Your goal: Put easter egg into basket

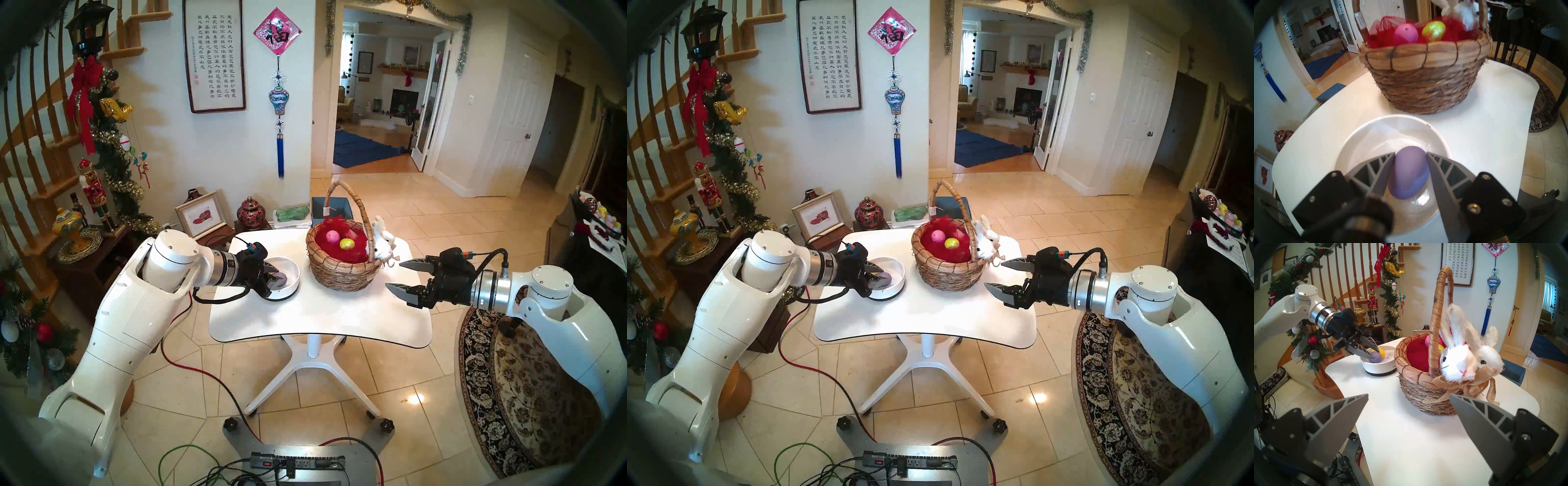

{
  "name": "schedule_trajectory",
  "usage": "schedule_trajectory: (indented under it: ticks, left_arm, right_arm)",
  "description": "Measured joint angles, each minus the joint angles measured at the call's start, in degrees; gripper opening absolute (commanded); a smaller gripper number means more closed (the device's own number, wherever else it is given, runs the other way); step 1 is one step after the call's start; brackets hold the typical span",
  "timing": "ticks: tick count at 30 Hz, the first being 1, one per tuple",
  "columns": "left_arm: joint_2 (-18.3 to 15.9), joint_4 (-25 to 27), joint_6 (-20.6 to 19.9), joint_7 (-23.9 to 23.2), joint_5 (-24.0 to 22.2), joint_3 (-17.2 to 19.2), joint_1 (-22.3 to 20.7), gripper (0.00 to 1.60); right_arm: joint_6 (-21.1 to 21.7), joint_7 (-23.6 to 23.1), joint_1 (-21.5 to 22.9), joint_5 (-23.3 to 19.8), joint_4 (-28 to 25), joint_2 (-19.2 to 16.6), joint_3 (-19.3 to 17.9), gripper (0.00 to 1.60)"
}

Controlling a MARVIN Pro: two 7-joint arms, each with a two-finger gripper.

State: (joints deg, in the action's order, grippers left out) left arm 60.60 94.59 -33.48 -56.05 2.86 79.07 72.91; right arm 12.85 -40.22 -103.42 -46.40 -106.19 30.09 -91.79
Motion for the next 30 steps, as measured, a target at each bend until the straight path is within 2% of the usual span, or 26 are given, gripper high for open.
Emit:
schedule_trajectory:
  ticks: [8, 16, 24, 30]
  left_arm:
    - [0.2, 3.0, -1.6, -1.2, -2.2, 2.8, -0.1, 0.78]
    - [1.3, 3.2, -3.1, -1.6, -3.4, 3.7, -1.1, 0.78]
    - [3.2, 2.9, -4.3, -1.8, -4.1, 3.2, -4.1, 0.78]
    - [5.6, 2.1, -5.0, -1.3, -4.0, 0.7, -7.5, 0.79]
  right_arm:
    - [0.0, 0.0, 0.0, 0.0, 0.0, 0.0, 0.0, 1.6]
    - [0.0, 0.0, 0.0, 0.0, 0.0, 0.0, 0.0, 1.6]
    - [0.0, 0.0, 0.0, 0.0, 0.0, 0.0, 0.0, 1.6]
    - [0.0, 0.0, 0.0, 0.0, 0.0, 0.0, 0.0, 1.6]
